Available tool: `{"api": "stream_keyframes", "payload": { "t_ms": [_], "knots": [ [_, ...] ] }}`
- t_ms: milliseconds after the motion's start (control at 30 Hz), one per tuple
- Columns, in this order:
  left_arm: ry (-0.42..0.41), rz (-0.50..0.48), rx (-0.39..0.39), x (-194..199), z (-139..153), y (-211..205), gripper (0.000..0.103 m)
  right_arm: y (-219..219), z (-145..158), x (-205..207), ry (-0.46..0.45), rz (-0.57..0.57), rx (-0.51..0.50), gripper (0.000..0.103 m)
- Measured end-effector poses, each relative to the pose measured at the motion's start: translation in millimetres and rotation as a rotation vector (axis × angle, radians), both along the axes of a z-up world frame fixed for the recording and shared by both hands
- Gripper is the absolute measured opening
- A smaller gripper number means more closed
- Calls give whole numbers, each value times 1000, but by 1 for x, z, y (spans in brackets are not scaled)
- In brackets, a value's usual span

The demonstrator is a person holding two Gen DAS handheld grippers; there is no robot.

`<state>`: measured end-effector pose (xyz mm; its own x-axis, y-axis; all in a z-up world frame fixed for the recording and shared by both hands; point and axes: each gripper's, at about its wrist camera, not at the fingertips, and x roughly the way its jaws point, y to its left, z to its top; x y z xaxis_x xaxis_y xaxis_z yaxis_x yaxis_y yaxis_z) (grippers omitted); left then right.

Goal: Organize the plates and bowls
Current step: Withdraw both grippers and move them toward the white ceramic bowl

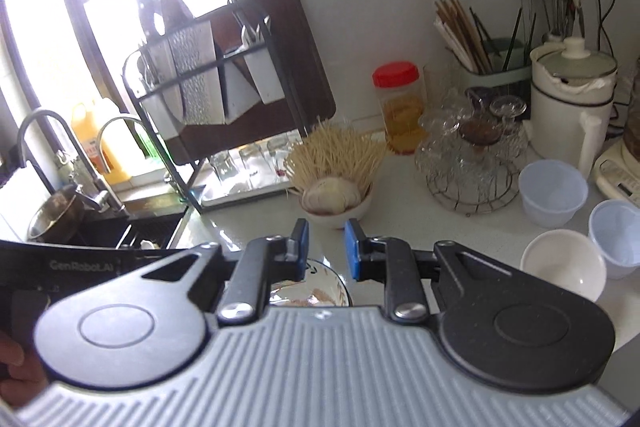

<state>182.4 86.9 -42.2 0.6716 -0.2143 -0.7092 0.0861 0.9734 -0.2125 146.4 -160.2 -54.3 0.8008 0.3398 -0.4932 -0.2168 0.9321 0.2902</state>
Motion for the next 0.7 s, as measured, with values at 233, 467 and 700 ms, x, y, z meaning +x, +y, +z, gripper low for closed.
{"api": "stream_keyframes", "payload": {
  "t_ms": [233, 467, 700],
  "knots": [
    [-43, -15, 6, -32, 11, -24, 57, -21, 14, -30, -33, -6, 5, 23],
    [-37, -23, -20, -64, 8, -48, 57, -42, 14, -60, -35, -4, 5, 23],
    [-30, -46, -32, -87, -1, -74, 57, -67, 8, -85, -28, -40, -3, 23]
  ]
}}
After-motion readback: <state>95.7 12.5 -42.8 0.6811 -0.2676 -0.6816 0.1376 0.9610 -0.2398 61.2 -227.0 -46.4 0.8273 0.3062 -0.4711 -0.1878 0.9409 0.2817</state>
